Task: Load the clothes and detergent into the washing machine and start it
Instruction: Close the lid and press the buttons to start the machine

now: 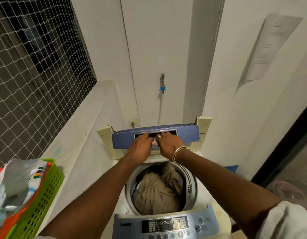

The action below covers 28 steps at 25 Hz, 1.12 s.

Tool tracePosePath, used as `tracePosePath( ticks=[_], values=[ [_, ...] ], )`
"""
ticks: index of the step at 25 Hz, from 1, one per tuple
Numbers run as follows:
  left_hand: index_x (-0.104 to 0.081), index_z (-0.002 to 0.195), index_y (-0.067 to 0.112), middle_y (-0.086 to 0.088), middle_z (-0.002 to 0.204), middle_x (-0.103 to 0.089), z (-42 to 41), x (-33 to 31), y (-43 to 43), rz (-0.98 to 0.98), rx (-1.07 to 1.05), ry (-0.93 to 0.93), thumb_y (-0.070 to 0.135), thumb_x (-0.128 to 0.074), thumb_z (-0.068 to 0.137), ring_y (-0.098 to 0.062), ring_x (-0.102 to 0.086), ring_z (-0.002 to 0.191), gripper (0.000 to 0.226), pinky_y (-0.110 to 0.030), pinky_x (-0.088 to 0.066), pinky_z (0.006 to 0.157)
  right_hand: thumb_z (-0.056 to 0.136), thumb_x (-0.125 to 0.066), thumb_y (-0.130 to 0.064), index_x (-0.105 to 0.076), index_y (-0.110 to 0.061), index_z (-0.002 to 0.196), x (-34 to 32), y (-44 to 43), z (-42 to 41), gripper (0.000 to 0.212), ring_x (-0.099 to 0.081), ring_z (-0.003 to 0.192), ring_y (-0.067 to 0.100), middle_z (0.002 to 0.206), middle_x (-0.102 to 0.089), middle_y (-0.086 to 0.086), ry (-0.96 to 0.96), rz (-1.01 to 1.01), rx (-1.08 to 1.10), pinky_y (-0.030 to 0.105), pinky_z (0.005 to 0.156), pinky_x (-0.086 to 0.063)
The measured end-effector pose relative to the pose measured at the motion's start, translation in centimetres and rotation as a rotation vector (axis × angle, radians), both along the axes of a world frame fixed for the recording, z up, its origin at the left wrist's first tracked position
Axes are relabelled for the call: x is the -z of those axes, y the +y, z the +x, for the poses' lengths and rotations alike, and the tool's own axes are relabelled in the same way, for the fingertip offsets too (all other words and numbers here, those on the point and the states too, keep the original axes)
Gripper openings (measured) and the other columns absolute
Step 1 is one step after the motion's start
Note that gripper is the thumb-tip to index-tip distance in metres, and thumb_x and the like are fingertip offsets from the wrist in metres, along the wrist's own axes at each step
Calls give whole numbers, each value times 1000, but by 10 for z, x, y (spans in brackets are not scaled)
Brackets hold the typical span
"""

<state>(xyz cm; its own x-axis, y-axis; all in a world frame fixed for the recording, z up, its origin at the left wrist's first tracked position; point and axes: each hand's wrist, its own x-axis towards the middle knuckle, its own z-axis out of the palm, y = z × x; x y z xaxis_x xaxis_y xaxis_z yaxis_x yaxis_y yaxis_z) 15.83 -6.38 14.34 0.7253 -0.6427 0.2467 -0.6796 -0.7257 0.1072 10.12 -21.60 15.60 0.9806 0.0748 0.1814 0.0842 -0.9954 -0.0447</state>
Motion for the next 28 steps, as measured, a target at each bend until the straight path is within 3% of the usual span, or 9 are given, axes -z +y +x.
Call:
tracePosePath(
  ticks=[5, 8, 12, 15, 19, 25, 28],
  values=[
    [-61, 111, 13, -6, 119, -58, -48, -9, 10, 71, -34, 89, 6, -60, 88, -25, -59, 106, 24, -34, -46, 87, 94, -51, -27, -61, -14, 107, -10, 8, -49, 22, -61, 97, 29, 110, -65, 10, 56, 139, -11, 32, 71, -42],
    [-60, 110, 13, -6, 118, -57, -70, -5, 19, 68, -13, 191, 10, -58, 91, -23, -59, 104, 19, -36, -50, 86, 99, -41, -35, -61, -16, 104, -10, 13, -71, 28, -63, 89, 26, 107, -68, 8, 153, 184, -9, 33, 74, -47],
    [-59, 117, 11, -9, 118, -60, -93, 7, 30, 120, 0, 306, 13, -56, 93, -25, -60, 103, 24, -38, -51, 89, 101, -38, -37, -64, -15, 100, 3, 20, -93, 34, -53, 77, 18, 101, -69, 8, 277, 178, -31, 28, 72, -38],
    [-60, 109, 8, -12, 108, -61, -109, 21, 34, 155, 9, 324, 6, -53, 92, -25, -61, 92, 19, -40, -54, 81, 100, -39, -35, -65, -13, 98, 21, 25, -101, 33, -54, 75, 21, 98, -69, 10, 363, 189, -6, 29, 69, -37],
    [-62, 104, 9, -13, 103, -64, -124, 62, 39, 147, 18, 360, 8, -53, 93, -24, -62, 85, 13, -33, -46, 67, 101, -39, -34, -64, -13, 96, 64, 29, -115, 34, -53, 75, 20, 97, -68, 12, 426, 243, 13, 29, 72, -37],
    [-57, 113, 3, -17, 118, -57, -137, 117, 42, 215, 62, 376, 12, -49, 99, -30, -58, 104, 18, -37, -43, 85, 100, -38, -38, -65, -13, 101, 120, 30, -129, 37, -63, 87, 26, 102, -69, 11, 493, 256, 5, 33, 78, -46],
    [-59, 112, 3, -15, 117, -56, -143, 135, 44, 233, 50, 408, 6, -52, 95, -28, -57, 102, 18, -34, -42, 83, 95, -46, -27, -63, -15, 91, 135, 30, -134, 22, -63, 86, 26, 99, -69, 10, 517, 240, 8, 30, 75, -45]
  ],
)
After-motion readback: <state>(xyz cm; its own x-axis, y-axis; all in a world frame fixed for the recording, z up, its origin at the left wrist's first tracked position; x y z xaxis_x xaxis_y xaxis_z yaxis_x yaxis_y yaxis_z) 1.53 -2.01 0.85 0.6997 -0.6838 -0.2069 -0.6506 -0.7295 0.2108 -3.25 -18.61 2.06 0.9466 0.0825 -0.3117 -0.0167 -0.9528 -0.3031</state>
